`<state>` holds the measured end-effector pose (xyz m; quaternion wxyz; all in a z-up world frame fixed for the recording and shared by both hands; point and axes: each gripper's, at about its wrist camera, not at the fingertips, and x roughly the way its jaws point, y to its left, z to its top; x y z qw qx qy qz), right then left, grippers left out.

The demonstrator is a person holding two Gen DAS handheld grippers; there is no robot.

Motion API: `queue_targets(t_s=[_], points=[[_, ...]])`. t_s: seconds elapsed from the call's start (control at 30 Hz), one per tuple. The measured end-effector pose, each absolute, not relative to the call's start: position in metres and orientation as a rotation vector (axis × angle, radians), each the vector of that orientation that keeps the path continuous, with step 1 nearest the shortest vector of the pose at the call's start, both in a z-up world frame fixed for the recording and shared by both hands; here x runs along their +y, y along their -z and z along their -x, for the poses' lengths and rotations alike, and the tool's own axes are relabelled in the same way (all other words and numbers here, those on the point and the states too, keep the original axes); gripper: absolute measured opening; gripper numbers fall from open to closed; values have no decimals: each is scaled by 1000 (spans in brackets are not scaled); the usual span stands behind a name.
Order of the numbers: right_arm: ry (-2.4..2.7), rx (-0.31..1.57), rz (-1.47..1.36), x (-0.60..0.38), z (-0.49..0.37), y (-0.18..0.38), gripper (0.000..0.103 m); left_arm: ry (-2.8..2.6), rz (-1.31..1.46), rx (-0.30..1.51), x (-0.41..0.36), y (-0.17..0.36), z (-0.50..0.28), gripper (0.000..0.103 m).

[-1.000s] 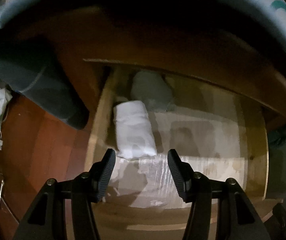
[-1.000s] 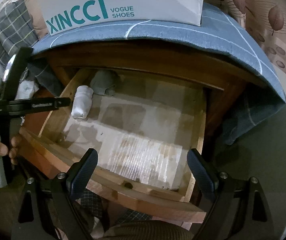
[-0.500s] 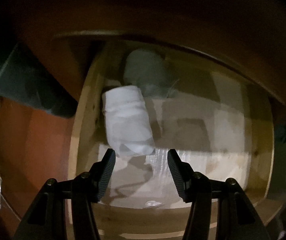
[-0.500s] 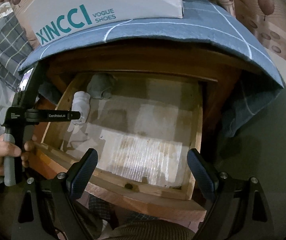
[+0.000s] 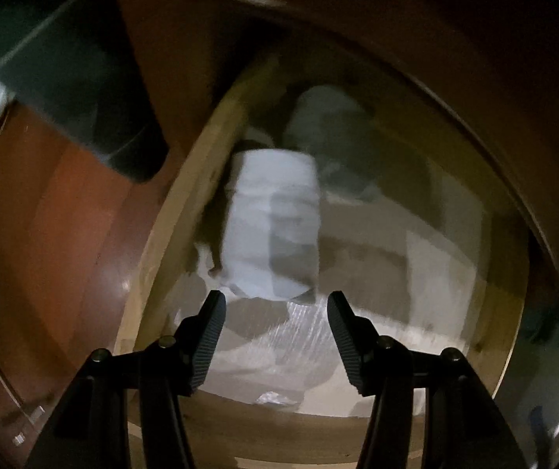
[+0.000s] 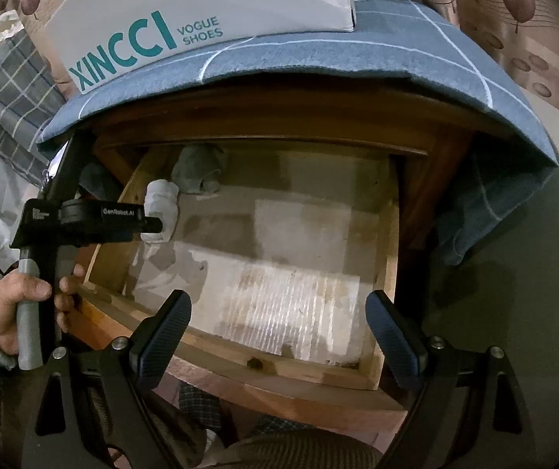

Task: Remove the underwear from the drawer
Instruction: 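Reach the left gripper into the drawer toward the white rolled sock while the right gripper returns, then close the left gripper on the white rolled sock and lift it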

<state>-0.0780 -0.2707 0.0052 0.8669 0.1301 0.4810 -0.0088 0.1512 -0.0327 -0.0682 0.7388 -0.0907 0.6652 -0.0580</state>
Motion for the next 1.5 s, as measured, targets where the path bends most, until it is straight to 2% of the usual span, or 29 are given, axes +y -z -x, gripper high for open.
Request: queue_targets(t_s=[0.37,0.47,0.6,0.77,1.0,1.2,1.5], points=[[19,1001,-292,-274,80,-4,89,96,214,1493,-36,71,-144,55],[20,1002,-291,-273,80,-4,89,154,21,1488,-53,67,-138,55],[18,1003,-303,-275,80,-4,89,325,-397,1428,-84,56,-117,55],[21,1003,-320,-277,80,-4,89,433,-842,1235,-104,52,-94,55],[34,1013,-316,-275,78,-2,89,540,-1259,930,-120,64,-69,55],[31,1025,-319,-277,76,2,89,609,-1450,801,-107,76,-56,56],[30,1039,-345,-279,75,5,89,685,-1451,815,-123,91,-74,58]])
